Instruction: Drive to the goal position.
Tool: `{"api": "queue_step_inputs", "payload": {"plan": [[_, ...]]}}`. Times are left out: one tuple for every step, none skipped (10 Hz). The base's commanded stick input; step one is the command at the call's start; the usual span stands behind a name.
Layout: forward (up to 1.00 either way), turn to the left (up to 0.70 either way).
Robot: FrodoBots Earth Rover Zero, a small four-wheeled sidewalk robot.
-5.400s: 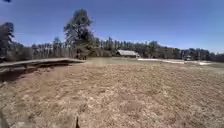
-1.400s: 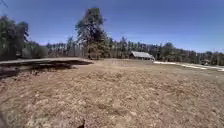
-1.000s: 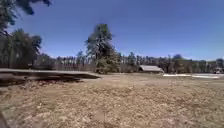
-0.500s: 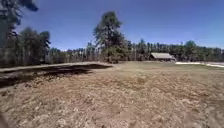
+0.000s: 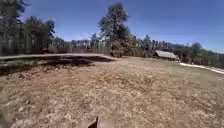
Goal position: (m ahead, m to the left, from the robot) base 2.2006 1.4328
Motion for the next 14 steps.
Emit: {"api": "queue_step_inputs", "payload": {"plan": [[0.7,0.0],[0.7,0.05],[0.7,0.17],[0.7,0.28],[0.7,0.35],[0.7,0.35],[0.7,0.35],[0.7,0.35],[0.7,0.35],[0.7,0.35],[0.7,0.35],[0.7,0.35],[0.7,0.35],[0.7,0.35]]}}
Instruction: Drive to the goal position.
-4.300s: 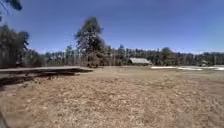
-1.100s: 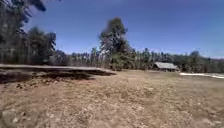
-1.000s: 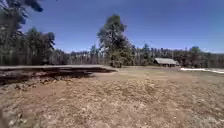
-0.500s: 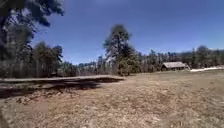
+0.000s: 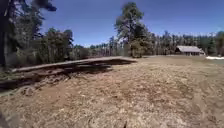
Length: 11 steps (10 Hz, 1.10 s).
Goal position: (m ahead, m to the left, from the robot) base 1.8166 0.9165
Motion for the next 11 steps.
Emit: {"api": "queue_step_inputs", "payload": {"plan": [[0.7,0.35],[0.7,0.35],[0.7,0.35],[0.7,0.28],[0.7,0.04],[0.7,0.0],[0.7,0.0],[0.7,0.0],[0.7,0.0],[0.7,0.0],[0.7,0.0]]}}
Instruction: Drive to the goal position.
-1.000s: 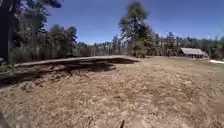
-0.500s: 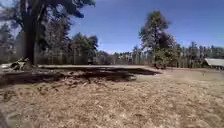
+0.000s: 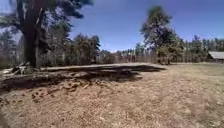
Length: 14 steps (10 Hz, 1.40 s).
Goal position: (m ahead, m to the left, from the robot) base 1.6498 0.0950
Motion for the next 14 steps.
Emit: {"api": "queue_step_inputs", "payload": {"plan": [[0.7,0.0],[0.7,0.0],[0.7,0.0],[0.7,0.0],[0.7,0.0],[0.7,0.0],[0.7,0.0],[0.7,0.0],[0.7,0.0],[0.7,0.0],[0.7,0.0],[0.7,-0.35],[0.7,-0.35],[0.7,-0.35]]}}
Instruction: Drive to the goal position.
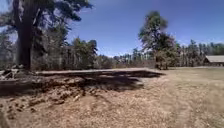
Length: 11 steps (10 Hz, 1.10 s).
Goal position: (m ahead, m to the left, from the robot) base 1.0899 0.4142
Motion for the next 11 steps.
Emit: {"api": "queue_step_inputs", "payload": {"plan": [[0.7,-0.35],[0.7,-0.35],[0.7,-0.35],[0.7,-0.35],[0.7,-0.33],[0.7,-0.19],[0.7,-0.04],[0.7,0.0],[0.7,0.0],[0.7,0.0],[0.7,0.0]]}}
